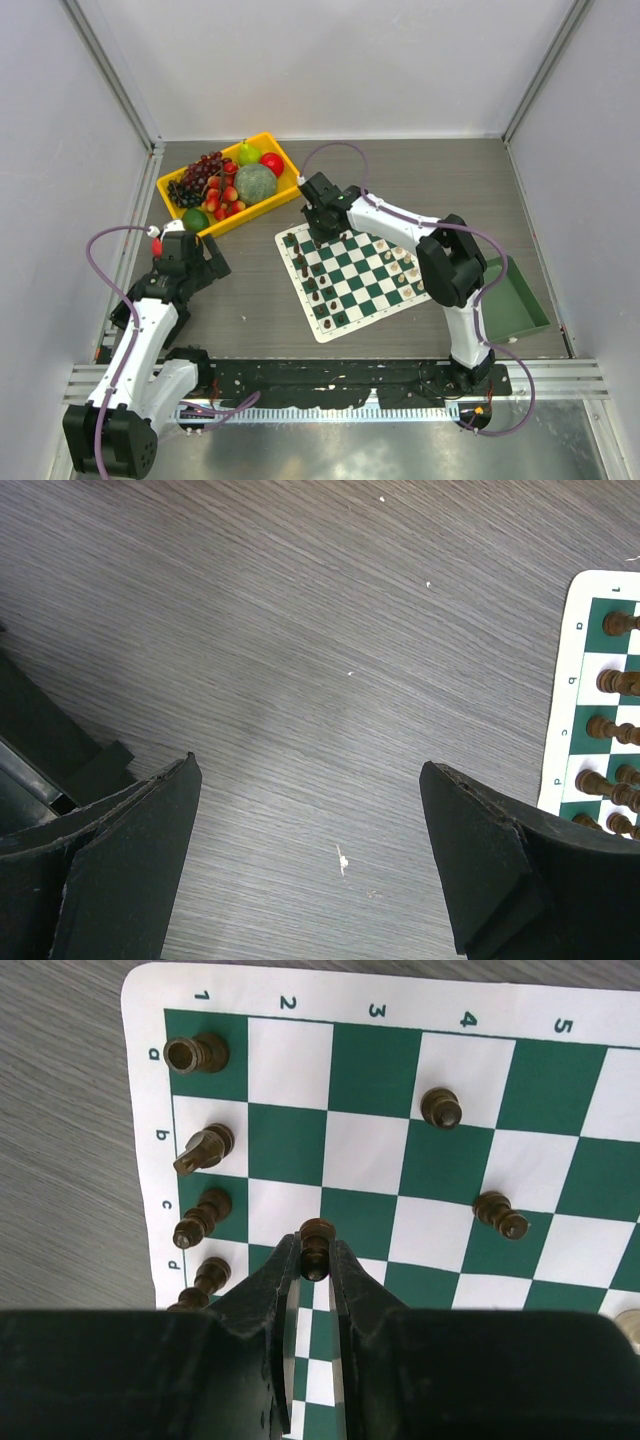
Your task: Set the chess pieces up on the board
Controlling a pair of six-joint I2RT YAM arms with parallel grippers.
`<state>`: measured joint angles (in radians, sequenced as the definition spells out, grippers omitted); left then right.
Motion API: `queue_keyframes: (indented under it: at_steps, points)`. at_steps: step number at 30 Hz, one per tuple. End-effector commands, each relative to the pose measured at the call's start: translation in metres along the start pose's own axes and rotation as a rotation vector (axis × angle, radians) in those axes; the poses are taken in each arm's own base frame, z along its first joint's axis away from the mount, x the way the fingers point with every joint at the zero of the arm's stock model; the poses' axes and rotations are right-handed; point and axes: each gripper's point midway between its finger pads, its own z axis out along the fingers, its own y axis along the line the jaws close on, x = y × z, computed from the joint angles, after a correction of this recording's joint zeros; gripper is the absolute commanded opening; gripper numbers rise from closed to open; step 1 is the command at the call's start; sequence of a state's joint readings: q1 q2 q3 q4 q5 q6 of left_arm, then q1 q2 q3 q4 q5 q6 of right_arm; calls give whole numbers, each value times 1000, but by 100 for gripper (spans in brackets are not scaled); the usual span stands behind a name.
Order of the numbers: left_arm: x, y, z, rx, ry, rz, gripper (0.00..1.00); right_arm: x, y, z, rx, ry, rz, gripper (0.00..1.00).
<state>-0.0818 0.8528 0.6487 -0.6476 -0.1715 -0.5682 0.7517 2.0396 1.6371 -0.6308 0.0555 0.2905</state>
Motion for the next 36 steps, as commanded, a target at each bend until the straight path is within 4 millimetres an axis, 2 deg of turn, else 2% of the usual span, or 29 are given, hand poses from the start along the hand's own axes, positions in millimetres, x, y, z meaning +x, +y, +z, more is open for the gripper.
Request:
queue_keyframes:
  at_steps: [1, 15, 36]
  points:
    - [-16, -4, -7, 13, -55, -7, 99, -20, 12, -6, -27, -43, -1, 16]
    - [-16, -2, -5, 6, -52, -1, 99, -9, 22, 15, -31, 2, -19, 17]
    - [-12, -1, -5, 2, -49, -1, 99, 16, 29, 22, -21, 42, -28, 16]
